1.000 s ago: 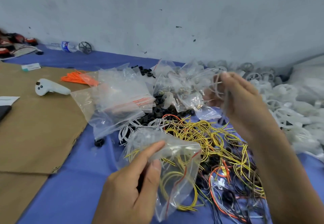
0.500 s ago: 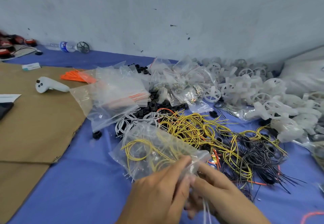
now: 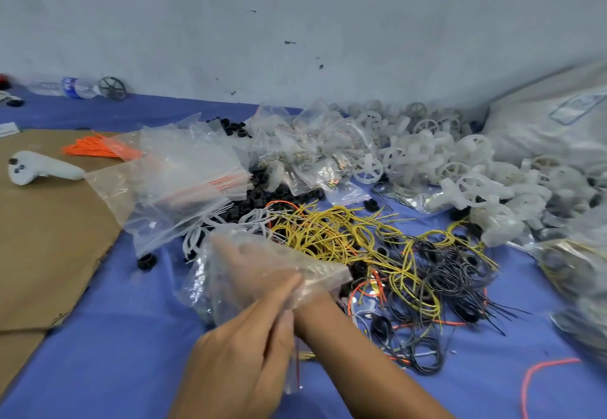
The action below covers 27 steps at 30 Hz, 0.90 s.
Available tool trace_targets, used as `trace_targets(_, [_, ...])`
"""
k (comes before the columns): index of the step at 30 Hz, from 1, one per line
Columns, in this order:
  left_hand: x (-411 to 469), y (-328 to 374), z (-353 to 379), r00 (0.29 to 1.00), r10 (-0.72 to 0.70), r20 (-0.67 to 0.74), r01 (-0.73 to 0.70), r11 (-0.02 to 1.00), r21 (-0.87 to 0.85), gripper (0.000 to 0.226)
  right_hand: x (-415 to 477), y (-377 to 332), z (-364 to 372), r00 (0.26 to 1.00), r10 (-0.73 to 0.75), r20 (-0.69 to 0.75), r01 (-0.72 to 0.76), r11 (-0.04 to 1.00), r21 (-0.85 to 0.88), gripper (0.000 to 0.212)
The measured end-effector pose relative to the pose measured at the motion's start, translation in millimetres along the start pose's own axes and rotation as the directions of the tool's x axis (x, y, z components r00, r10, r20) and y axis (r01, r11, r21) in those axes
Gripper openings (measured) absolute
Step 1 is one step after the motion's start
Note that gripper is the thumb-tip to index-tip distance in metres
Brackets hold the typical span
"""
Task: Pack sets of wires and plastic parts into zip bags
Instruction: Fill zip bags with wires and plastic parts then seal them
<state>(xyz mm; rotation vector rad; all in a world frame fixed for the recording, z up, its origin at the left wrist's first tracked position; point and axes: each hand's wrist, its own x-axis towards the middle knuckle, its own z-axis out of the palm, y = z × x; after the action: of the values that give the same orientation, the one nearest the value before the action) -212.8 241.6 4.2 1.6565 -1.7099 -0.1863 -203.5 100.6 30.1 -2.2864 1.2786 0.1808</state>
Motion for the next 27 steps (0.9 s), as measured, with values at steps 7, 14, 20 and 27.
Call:
trace_targets(7, [16,-6,19,0.994,-0.086,-0.074,0.073,0.985,-0.158,0.041,-110,108,-5,0.882,-0.464,-0.087,0.469,0.882,0.051,0.017])
trace_targets(14, [17,-3,25,0.993,-0.114,-0.018,0.108,0.974,-0.2,0.035,-124,250,-18,0.913,0.093,-0.398,-0.091,0.996,0.024,0.029])
trace_targets(20, [17,0,22,0.99,-0.144,-0.009,0.14,0.973,-0.185,0.038,-101,311,2,0.88,0.266,-0.395,-0.34,0.931,-0.131,0.026])
trace_targets(27, [16,0,21,0.988,-0.152,-0.001,0.149,0.969,-0.198,0.038,-114,308,-21,0.683,0.214,-0.698,-0.139,0.977,0.163,0.008])
